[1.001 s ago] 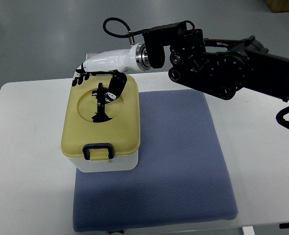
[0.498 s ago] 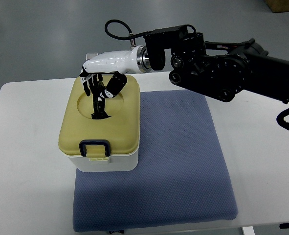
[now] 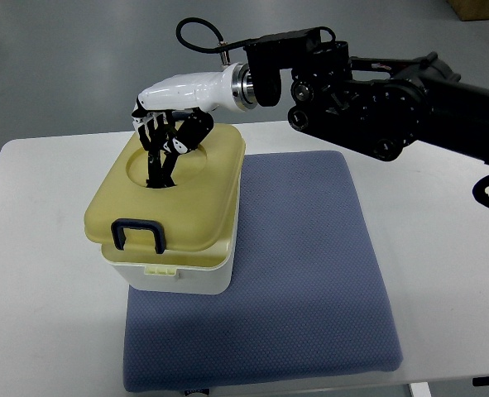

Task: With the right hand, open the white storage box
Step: 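Lift the yellow lid up off the white box with the right hand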

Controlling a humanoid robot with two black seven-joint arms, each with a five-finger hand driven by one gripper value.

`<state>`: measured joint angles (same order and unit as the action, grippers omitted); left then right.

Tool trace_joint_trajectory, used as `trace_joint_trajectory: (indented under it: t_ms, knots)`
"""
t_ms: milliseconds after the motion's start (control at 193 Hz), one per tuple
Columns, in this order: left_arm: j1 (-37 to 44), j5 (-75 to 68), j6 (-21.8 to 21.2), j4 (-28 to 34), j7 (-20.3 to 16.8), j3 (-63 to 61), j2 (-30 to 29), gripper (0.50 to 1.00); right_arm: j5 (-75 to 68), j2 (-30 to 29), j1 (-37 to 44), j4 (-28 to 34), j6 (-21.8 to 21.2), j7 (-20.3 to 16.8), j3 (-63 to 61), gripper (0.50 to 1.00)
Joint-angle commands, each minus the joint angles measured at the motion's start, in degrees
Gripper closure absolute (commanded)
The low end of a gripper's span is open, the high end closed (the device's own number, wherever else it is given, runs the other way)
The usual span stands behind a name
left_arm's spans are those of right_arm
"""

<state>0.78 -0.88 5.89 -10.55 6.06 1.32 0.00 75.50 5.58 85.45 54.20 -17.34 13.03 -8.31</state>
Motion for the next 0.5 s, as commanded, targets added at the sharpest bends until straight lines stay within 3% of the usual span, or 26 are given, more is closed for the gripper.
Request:
trace_joint_trajectory:
  t_ms: [0, 223, 457, 493]
  knots:
    - [0.0, 0.0, 0.0, -0.1, 0.0, 0.0, 0.0, 0.500, -0.2, 0.8, 1.6, 0.0, -1.7, 0.3, -0.7, 1.000]
    - [0.0, 0.0, 0.1, -0.3, 0.0, 0.0, 0.0, 0.500, -0.8, 3.7, 4.5, 0.5, -3.8, 1.4, -0.7, 1.000]
    - [0.0, 0.0, 0.0, -0.3, 0.0, -0.1, 0.0, 0.500, -0.8, 13.6, 6.0, 2.8, -17.2, 1.4, -3.5, 1.000]
    - [0.0, 0.0, 0.0, -0.3, 0.0, -0.1, 0.0, 0.500, -0.8, 15.2, 6.3, 3.0, -17.7, 1.4, -3.6, 1.000]
